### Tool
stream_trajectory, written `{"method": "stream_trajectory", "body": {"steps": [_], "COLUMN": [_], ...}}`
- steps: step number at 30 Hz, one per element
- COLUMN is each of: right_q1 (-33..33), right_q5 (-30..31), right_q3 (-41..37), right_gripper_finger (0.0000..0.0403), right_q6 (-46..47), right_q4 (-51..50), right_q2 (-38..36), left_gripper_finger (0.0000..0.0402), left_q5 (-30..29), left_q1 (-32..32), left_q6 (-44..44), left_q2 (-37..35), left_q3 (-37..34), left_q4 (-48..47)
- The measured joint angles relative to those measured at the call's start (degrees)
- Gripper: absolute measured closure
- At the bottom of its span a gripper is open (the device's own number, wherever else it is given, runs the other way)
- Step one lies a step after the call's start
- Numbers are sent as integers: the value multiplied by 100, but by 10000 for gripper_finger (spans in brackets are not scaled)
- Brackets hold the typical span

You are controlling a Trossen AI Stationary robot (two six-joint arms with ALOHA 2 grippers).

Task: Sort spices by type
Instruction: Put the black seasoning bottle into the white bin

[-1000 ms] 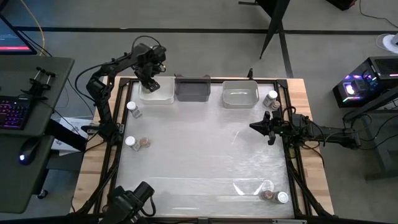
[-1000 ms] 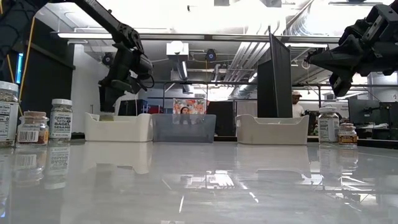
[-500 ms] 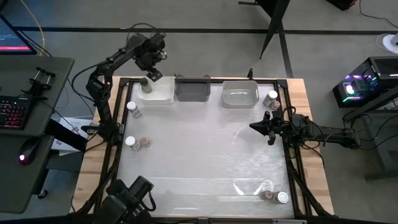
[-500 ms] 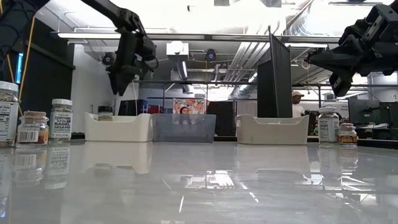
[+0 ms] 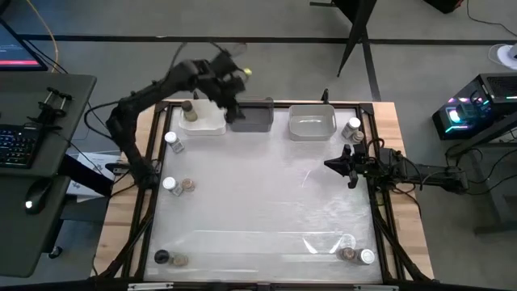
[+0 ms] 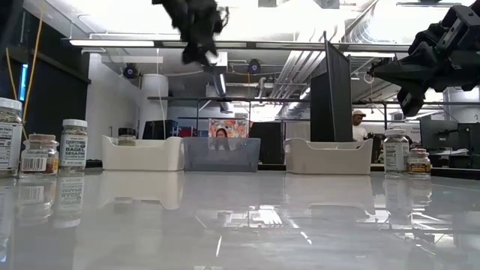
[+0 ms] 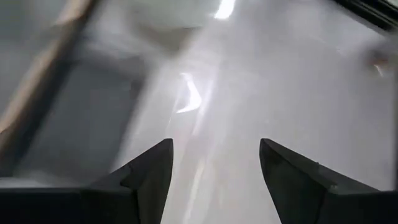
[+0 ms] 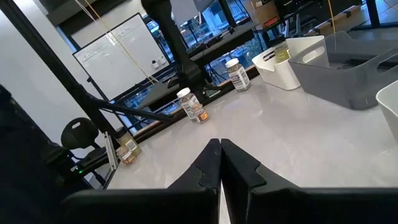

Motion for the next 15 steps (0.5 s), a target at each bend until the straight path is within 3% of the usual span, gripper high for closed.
{"method": "stream_trajectory", "body": {"steps": [4, 7, 15], "right_q1": [2, 2, 0], "right_q5": [0, 2, 881], "right_q3": [1, -1, 1], "right_gripper_finger": [402, 402, 402], "right_q6": [-1, -1, 174], "right_q4": [0, 0, 341], "right_q2": [0, 1, 1], "left_gripper_finger": [178, 178, 179], "left_q5": [514, 556, 498], "left_q1": [-972, -1494, -2059], "left_q6": [91, -234, -771], "left_q2": [-160, -292, -968], "left_q3": [-2, -4, -9], "left_q4": [416, 971, 2022]}}
